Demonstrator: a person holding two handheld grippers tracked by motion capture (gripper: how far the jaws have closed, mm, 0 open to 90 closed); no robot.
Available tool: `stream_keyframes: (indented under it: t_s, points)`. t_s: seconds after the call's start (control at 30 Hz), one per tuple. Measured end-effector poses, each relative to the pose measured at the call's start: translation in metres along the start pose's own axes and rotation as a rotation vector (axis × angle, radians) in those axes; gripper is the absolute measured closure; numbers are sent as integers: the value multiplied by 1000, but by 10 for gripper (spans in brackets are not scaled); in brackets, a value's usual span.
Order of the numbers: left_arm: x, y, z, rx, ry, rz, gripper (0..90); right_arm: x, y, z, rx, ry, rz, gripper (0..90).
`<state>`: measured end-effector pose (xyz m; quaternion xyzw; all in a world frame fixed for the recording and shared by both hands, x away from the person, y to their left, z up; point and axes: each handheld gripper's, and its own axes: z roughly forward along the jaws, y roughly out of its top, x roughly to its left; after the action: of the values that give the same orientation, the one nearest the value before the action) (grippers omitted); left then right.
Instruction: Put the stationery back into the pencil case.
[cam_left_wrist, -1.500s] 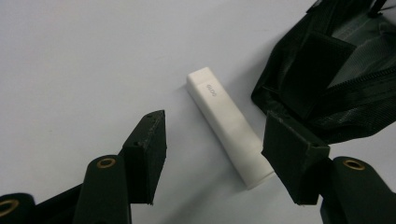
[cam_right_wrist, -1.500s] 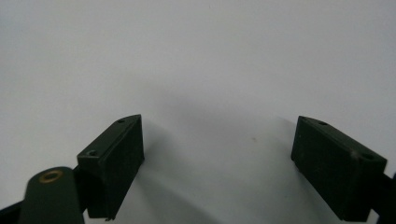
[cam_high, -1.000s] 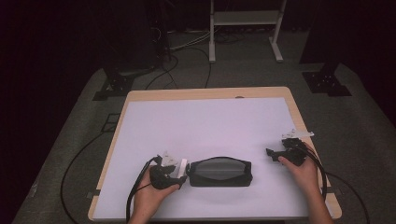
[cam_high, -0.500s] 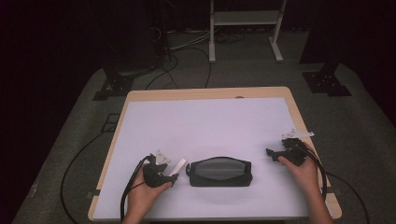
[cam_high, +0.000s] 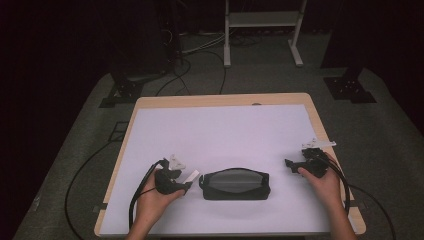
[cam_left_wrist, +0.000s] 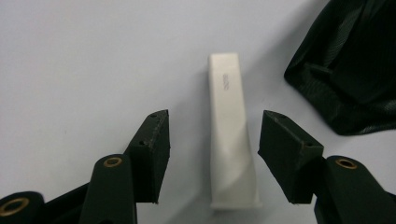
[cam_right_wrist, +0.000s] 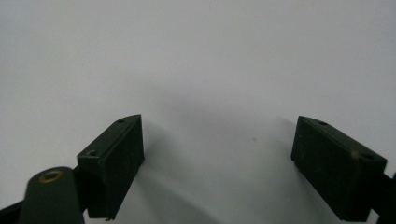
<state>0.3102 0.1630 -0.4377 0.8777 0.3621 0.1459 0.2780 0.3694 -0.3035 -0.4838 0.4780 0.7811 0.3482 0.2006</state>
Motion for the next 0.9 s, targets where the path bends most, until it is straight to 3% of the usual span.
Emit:
stream_keyframes:
  t_s: [0.13, 0.27, 0.67, 0.9]
  points:
    - [1, 11, 6, 38, -16, 29, 474, 0, 0, 0, 0, 0, 0, 160]
    - [1, 20, 14, 84, -40, 34, 513, 0, 0, 0, 0, 0, 1, 160]
    - [4, 33, 33, 183, -60, 24, 618, 0, 0, 0, 0, 0, 1, 160]
    - [4, 36, 34, 196, -54, 20, 658, 0, 0, 0, 0, 0, 1, 160]
